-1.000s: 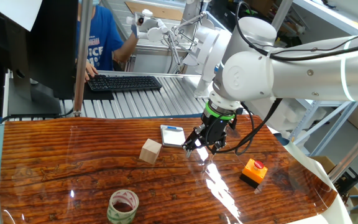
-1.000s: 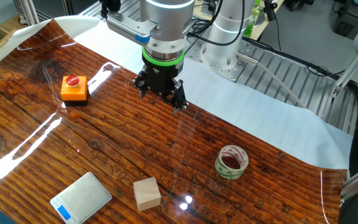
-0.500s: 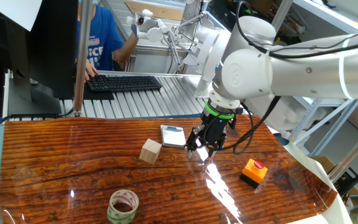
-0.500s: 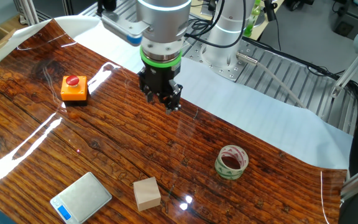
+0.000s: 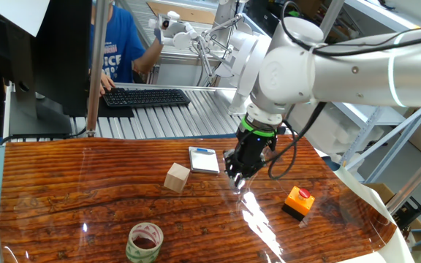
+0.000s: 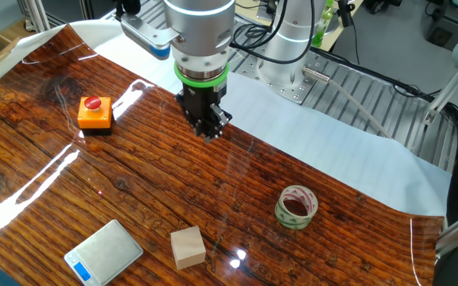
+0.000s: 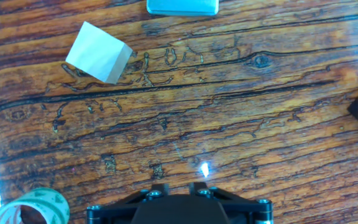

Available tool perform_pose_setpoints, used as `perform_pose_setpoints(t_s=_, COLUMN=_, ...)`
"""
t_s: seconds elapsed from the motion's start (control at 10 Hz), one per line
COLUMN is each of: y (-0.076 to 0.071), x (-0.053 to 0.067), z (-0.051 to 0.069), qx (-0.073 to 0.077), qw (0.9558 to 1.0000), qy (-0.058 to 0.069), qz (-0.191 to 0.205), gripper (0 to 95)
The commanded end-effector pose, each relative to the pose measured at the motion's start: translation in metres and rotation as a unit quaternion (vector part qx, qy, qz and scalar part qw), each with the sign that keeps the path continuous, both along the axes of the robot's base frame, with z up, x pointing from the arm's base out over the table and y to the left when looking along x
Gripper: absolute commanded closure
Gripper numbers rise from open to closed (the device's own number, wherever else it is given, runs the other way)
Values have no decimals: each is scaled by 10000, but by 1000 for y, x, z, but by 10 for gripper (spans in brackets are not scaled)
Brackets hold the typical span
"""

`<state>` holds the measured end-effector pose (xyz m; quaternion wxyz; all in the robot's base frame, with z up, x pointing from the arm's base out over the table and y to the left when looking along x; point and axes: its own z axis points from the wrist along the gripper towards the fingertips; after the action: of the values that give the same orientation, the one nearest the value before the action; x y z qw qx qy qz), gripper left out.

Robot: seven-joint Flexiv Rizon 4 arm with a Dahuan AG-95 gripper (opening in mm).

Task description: Place the block on the scale

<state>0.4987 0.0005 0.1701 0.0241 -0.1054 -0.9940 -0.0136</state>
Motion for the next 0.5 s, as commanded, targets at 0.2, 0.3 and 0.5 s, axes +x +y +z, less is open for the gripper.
perform_pose_setpoints(t_s=0.2, y=0, x=-1, z=-1, qx=12, qw=10000, qy=17, qz=27, gripper=950)
perform_pose_setpoints(t_s=0.3, y=1, x=-1, z=-1, qx=3, qw=10000, qy=-3, qz=54, gripper=950)
perform_pose_setpoints(t_s=0.5, y=1, x=-3, z=-1, qx=-9, qw=10000, qy=-4, qz=65, gripper=950)
